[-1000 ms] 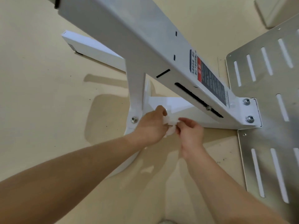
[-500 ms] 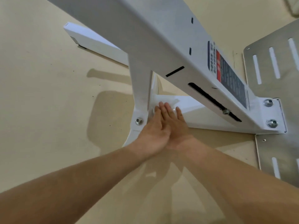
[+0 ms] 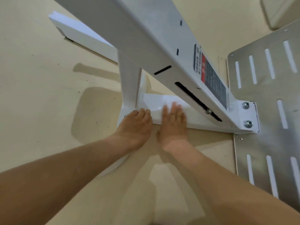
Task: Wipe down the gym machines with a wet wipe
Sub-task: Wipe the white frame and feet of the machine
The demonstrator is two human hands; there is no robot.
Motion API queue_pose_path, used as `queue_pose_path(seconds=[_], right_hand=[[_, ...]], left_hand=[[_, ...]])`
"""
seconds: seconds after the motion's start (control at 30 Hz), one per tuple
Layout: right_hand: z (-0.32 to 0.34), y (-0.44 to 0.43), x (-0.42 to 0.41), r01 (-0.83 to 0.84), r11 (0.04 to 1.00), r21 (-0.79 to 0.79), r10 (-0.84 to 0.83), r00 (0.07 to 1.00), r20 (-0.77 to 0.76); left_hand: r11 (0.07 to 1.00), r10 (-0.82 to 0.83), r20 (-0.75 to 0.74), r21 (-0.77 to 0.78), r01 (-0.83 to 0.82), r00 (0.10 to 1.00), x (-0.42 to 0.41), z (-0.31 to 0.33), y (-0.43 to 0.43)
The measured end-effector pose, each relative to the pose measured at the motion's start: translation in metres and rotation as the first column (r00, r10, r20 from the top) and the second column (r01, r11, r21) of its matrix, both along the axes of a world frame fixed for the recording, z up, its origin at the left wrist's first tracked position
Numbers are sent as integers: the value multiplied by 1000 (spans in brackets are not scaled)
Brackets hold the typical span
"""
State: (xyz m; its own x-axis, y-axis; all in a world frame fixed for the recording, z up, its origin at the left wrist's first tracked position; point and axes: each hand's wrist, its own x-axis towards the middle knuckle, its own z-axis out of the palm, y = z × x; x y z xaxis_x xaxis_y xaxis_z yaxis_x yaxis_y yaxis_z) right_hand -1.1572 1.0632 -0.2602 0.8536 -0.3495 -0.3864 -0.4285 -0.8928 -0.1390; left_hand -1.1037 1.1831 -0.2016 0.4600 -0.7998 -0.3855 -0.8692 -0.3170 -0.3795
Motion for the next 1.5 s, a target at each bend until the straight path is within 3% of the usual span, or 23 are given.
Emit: queue_pose_path(seconds=[0.1,0.23,0.33,0.47,0.6,0.7,0.77,0.83,0.9,0.97,1.07,1.17,1.23,1.37,1.5], right_hand=[[-2,3,-16,-50,998,-32,48,997,-53],[4,-23,-59,93,994,-56,-97,993,-72],[11,-27,-63,185,983,-3,-185,979,-83],[17,-34,-19,230,971,63,-220,967,-126],[4,-4,3,-20,991,133,18,1000,14],[-9,28,0,-195,962,192,178,979,104],[-12,18,0,-206,963,175,189,976,113],[-11,-4,-5,-85,993,81,77,992,97],[-6,-20,-13,81,996,19,-83,994,67],[-3,-17,-11,123,991,51,-126,990,67],[-8,2,7,-10,989,146,-8,992,126],[-15,13,17,-198,971,136,179,974,137],[-13,8,19,-176,975,134,162,981,109],[-3,7,41,38,981,191,-43,999,21],[-1,29,35,-101,981,165,87,992,91]], left_hand=[[999,36,-32,20,-35,999,0,-5,-6],[979,205,-162,53,-199,965,2,-6,-23],[971,240,-259,59,-233,936,-4,-10,-38],[976,189,-194,147,-162,963,-14,-5,-33],[995,-59,-38,78,62,998,-4,4,4],[986,-161,-61,36,164,985,-5,11,32],[981,-190,-47,22,191,981,-8,16,52],[964,-247,-11,93,247,969,-12,23,60],[953,-235,-1,195,231,972,-11,23,56],[961,-158,10,234,151,987,-11,23,36],[982,-72,40,180,64,997,-8,11,4],[979,-8,52,206,-3,999,0,5,-7],[975,-43,44,219,32,998,1,5,-5],[979,-85,15,185,81,996,3,3,5],[978,-161,24,140,156,987,4,1,19]])
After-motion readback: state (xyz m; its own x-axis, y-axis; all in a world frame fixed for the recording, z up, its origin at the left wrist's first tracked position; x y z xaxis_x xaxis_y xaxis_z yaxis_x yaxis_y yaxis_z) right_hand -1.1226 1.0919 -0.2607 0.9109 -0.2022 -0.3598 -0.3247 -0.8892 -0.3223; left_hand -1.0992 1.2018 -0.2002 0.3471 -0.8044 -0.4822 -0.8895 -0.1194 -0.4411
